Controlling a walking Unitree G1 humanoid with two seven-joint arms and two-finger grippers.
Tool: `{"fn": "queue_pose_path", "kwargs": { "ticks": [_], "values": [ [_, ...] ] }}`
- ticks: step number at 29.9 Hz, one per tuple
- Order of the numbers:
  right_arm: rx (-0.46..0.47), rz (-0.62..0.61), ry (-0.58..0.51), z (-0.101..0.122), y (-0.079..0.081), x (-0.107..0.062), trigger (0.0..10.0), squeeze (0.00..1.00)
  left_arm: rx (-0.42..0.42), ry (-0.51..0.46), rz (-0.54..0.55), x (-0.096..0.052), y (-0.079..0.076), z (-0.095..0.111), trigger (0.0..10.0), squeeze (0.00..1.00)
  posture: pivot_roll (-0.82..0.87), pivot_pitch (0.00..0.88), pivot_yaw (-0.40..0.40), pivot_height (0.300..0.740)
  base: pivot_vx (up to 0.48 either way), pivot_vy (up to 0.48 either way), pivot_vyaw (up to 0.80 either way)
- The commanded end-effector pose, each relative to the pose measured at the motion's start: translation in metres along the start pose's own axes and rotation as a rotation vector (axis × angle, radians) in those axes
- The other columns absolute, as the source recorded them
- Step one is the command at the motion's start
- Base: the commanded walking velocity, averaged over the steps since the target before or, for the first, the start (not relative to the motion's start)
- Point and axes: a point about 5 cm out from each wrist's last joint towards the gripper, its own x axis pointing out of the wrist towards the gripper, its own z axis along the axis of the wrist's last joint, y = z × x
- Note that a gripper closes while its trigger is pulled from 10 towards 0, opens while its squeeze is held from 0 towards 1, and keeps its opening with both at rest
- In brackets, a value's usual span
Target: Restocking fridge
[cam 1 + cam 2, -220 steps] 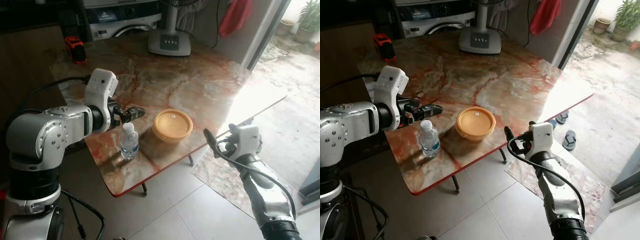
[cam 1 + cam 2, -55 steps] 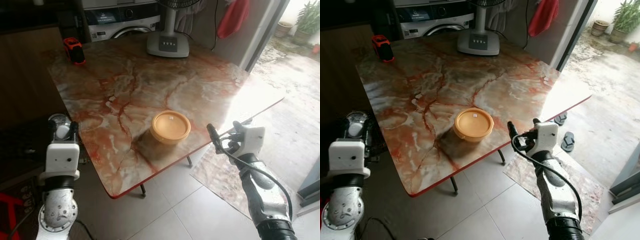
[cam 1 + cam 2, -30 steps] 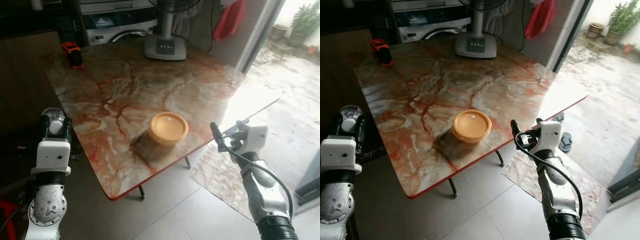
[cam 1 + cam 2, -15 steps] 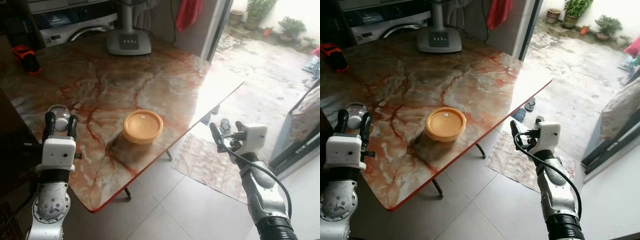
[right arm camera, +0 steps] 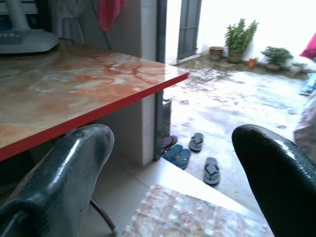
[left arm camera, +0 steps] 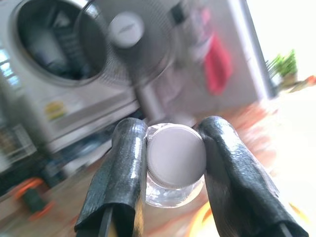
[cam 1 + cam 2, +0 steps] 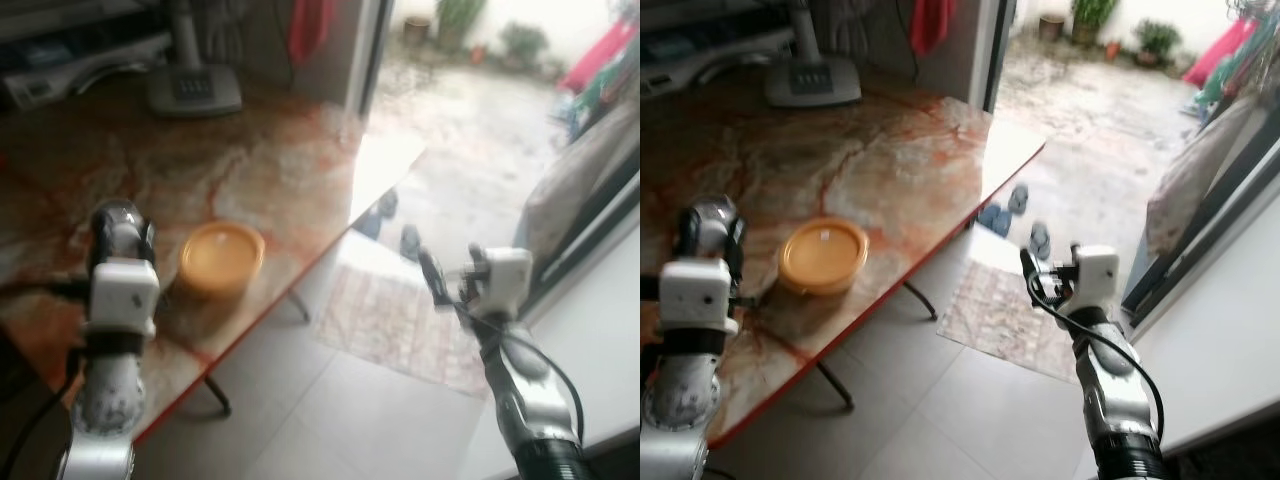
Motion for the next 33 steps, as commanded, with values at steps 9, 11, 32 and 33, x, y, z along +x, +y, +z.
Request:
{"fn": "queue_pose_path", "kwargs": {
  "ticks": [9, 11, 32, 33],
  "values": [
    [0.001, 0.012, 0.003, -0.002, 0.006, 0.000, 10.0, 0.00, 0.019, -0.041, 0.024, 0.007, 0.011, 0.006, 10.0, 0.00, 0.10, 0.049, -0.078, 0.740, 0.000, 0.000, -0.73],
    [0.002, 0.014, 0.003, -0.002, 0.007, 0.000, 10.0, 0.00, 0.020, -0.047, 0.023, 0.008, 0.010, 0.008, 10.0, 0.00, 0.10, 0.048, -0.078, 0.740, 0.000, 0.000, -0.64],
    [0.000, 0.031, 0.003, -0.001, 0.008, 0.001, 10.0, 0.00, -0.182, 0.045, -0.212, 0.001, -0.027, 0.001, 10.0, 0.00, 0.10, 0.047, -0.086, 0.740, 0.000, 0.000, -0.62],
    [-0.001, 0.031, 0.001, -0.001, 0.009, 0.001, 10.0, 0.00, -0.190, 0.059, -0.215, 0.000, -0.028, 0.000, 10.0, 0.00, 0.10, 0.047, -0.086, 0.740, 0.000, 0.000, 0.00]
  ]
}}
